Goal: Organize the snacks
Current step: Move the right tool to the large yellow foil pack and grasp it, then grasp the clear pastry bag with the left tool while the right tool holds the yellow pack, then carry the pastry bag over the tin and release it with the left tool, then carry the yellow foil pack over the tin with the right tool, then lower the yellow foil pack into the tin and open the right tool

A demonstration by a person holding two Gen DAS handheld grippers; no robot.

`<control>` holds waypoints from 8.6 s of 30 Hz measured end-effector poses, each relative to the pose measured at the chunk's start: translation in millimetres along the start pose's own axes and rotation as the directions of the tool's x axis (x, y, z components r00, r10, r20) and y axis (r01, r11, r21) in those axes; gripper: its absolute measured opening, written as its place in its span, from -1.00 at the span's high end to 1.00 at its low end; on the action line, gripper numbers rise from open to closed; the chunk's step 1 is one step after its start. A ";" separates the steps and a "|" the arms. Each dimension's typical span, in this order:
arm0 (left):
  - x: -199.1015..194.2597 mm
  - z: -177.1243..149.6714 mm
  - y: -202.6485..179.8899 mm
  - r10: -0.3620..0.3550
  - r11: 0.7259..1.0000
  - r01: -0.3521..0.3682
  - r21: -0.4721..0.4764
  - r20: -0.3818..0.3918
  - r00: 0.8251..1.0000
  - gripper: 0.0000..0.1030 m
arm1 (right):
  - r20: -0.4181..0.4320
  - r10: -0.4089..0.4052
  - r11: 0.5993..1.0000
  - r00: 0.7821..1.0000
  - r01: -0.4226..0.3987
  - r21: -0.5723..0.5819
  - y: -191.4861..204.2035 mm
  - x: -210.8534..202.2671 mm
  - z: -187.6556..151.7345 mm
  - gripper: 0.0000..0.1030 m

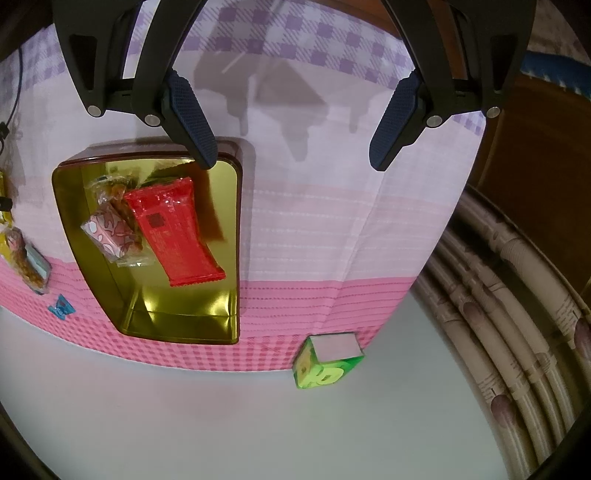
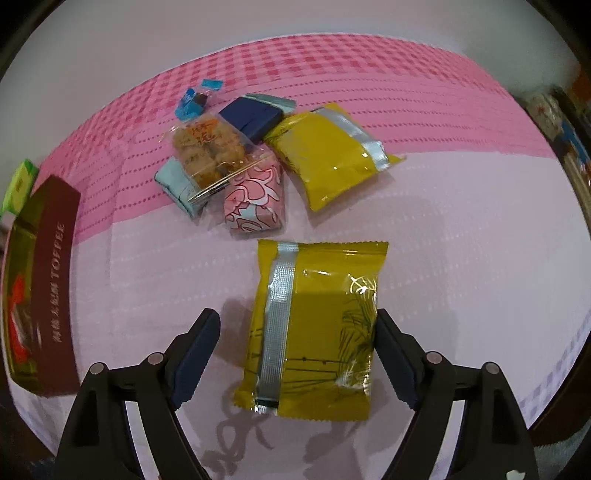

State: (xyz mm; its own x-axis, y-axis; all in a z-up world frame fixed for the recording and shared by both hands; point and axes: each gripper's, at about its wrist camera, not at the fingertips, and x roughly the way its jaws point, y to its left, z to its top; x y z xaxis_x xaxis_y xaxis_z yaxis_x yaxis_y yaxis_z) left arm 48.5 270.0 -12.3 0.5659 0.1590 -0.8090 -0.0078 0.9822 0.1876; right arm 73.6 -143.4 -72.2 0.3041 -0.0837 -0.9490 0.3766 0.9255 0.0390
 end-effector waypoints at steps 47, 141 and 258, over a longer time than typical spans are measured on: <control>-23.7 79.7 -256.7 -0.241 0.959 0.239 0.155 -0.004 0.971 -0.64 | 0.341 0.058 0.966 0.938 0.034 -0.257 -138.2 22.7 56.6 0.03; 1.0 106.1 -172.5 -0.115 0.990 0.112 0.084 0.038 0.993 0.24 | 0.347 0.112 0.966 0.931 -0.020 -0.258 -152.1 27.3 66.0 -0.05; -2.5 14.6 21.6 0.024 0.998 -0.021 -0.054 0.049 0.999 -0.54 | 0.054 0.437 0.570 0.898 -0.230 -0.789 240.6 -62.1 -70.8 0.02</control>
State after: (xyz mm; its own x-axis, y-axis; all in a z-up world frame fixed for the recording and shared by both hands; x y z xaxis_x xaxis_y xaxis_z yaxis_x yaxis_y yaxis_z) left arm 58.9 289.4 1.9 0.6050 0.1776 -0.7762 -0.0646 0.9825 0.1745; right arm 83.4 110.6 -26.0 0.4847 0.3090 -0.8183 -0.5454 0.8382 -0.0065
